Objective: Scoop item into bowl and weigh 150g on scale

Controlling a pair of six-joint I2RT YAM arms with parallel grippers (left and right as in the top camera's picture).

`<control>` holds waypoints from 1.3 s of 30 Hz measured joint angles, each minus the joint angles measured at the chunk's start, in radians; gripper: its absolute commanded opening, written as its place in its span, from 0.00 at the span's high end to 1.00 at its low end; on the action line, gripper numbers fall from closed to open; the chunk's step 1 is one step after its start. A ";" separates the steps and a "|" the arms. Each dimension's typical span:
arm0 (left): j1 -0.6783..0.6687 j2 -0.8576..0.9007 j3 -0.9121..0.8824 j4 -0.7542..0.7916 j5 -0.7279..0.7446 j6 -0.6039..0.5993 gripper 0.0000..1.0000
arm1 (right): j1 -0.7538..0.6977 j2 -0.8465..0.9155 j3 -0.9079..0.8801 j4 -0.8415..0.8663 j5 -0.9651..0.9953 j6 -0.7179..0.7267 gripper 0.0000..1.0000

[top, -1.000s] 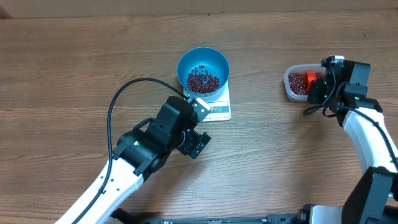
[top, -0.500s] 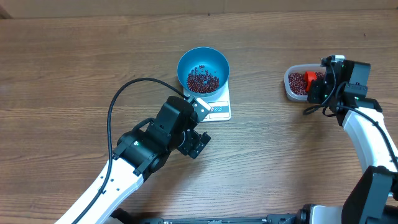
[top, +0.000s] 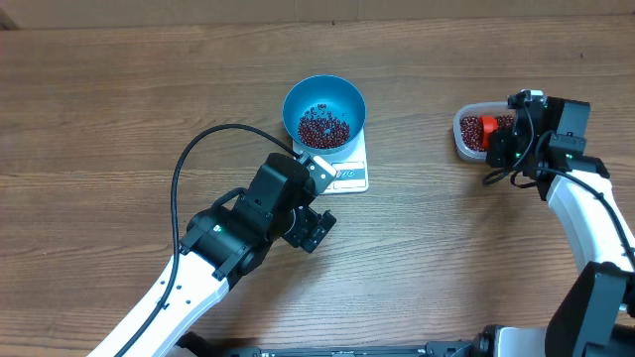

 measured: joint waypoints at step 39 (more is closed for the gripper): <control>0.000 0.000 0.000 0.000 0.000 0.000 0.01 | -0.177 0.077 0.000 0.000 -0.385 -0.003 0.96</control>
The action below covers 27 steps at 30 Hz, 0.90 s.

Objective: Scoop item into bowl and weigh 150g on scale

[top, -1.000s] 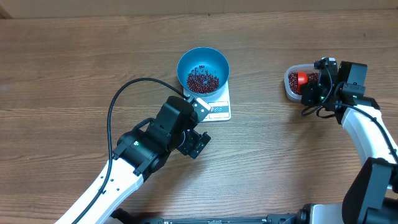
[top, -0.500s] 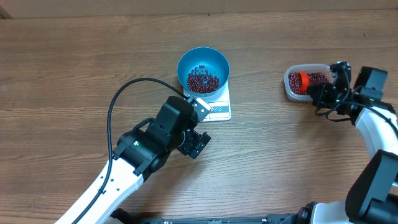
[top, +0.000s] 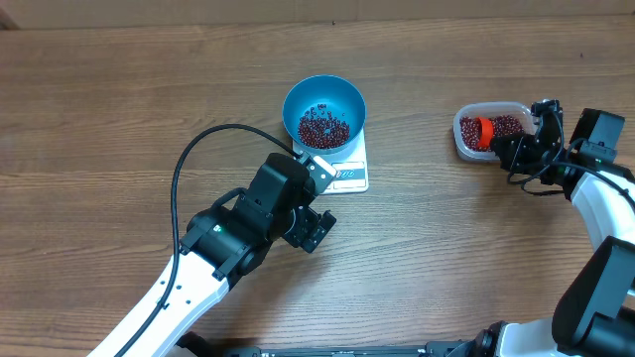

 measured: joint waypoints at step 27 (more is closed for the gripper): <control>0.000 0.000 0.000 0.000 0.000 0.000 0.01 | -0.053 0.044 0.000 0.000 -0.129 0.000 0.96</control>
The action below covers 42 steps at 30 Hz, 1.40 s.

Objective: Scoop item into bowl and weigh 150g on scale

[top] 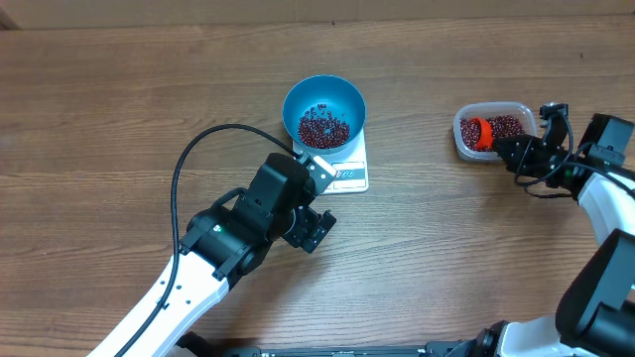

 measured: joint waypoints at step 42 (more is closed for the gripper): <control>0.000 0.000 0.000 0.000 0.000 0.000 0.01 | -0.109 0.051 0.000 -0.010 -0.151 0.039 0.96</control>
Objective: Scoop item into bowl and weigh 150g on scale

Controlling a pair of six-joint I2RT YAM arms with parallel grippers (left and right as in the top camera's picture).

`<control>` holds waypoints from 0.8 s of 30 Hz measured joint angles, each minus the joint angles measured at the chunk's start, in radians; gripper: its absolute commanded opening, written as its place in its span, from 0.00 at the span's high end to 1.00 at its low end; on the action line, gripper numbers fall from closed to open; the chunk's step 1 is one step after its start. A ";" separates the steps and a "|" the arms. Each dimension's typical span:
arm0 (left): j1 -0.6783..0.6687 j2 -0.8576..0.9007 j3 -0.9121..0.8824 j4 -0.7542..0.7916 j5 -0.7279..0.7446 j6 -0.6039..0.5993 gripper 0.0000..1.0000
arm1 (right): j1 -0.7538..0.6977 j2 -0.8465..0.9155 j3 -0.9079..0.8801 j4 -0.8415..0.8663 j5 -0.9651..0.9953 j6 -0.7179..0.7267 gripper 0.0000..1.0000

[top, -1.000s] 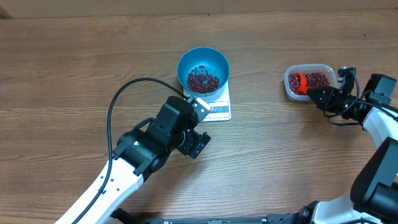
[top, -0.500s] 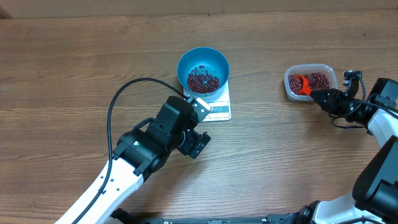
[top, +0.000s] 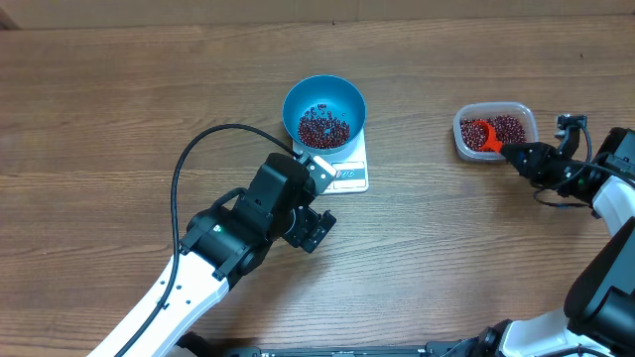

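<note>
A blue bowl [top: 323, 107] holding some dark red beans stands on the small white scale [top: 347, 175] at the table's middle. To the right, a clear tub [top: 496, 131] holds more beans. An orange scoop [top: 483, 133] rests with its cup in the tub's beans, handle pointing right and toward the front. My right gripper [top: 518, 153] is shut on that handle, just outside the tub's front right edge. My left gripper [top: 316, 230] hovers open in front of the scale, holding nothing.
The brown wooden table [top: 119, 119] spreads wide around the scale. A black cable [top: 189, 159] loops from my left arm over the table's left middle. My right arm reaches in from the right edge.
My right arm has drawn back to the right, its wrist now near the frame's edge. The scoop's cup sits a little further right in the tub. My left arm has not moved.
At first my right wrist stood right over the tub with the scoop in the beans. At each later moment the wrist was further right and lower, the scoop staying in the tub and leaning flatter. Bowl, scale and left arm stayed as they were.
</note>
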 measured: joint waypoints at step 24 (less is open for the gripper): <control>0.000 0.000 0.000 0.000 0.000 0.000 0.01 | -0.068 0.000 0.000 0.035 -0.129 0.071 0.96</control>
